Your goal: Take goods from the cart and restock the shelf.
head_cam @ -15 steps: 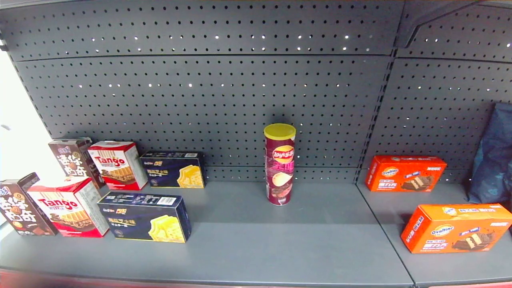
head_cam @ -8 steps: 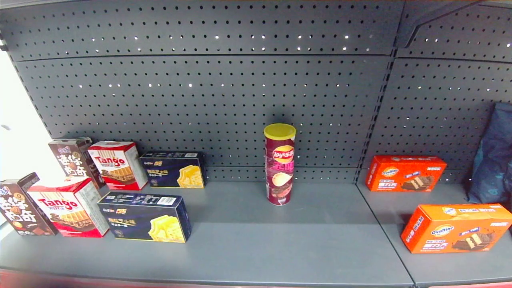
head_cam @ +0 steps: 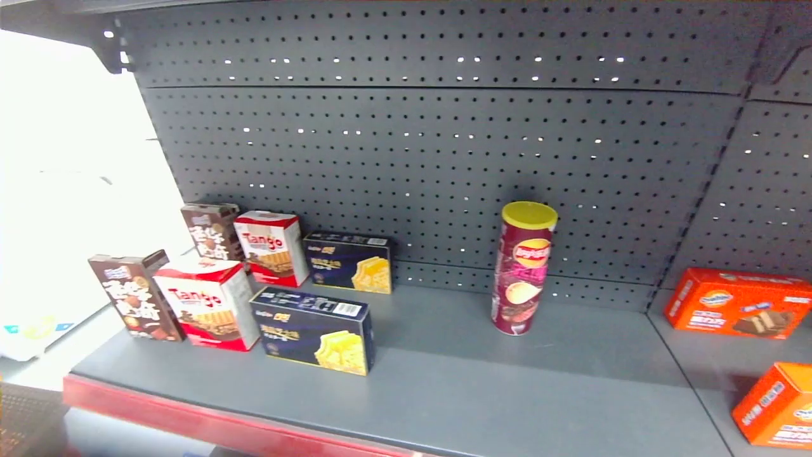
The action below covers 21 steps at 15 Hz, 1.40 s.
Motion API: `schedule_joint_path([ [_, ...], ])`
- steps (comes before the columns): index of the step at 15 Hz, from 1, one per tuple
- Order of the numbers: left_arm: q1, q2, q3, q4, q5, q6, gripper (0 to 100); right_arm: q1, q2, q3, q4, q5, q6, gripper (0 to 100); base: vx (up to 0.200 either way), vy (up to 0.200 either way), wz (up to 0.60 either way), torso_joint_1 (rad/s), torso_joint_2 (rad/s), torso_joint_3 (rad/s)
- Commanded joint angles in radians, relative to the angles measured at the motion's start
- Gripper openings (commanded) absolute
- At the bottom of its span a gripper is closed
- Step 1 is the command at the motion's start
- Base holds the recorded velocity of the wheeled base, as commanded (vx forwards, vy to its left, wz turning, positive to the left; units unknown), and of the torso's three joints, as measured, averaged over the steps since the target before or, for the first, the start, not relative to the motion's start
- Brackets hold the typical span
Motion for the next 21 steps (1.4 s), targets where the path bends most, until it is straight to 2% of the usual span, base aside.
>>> schedule_joint_path([
  [1,0.000,0.000,0.000,-0.001,0.000,0.000,100,0.000,0.001,0.000,0.000,0.000,0.000,100,0.000,0.000,0.60,0.002,0.00,-0.002],
  [14,0.000,0.000,0.000,-0.001,-0.001,0.003,100,0.000,0.001,0.000,0.000,-0.002,0.000,100,0.000,0.000,0.60,0.003,0.00,0.002],
  [21,0.000,0.000,0.000,-0.001,-0.003,0.005,100,0.000,0.001,0.000,-0.001,-0.002,0.002,100,0.000,0.000,0.00,0.000,0.00,0.000],
])
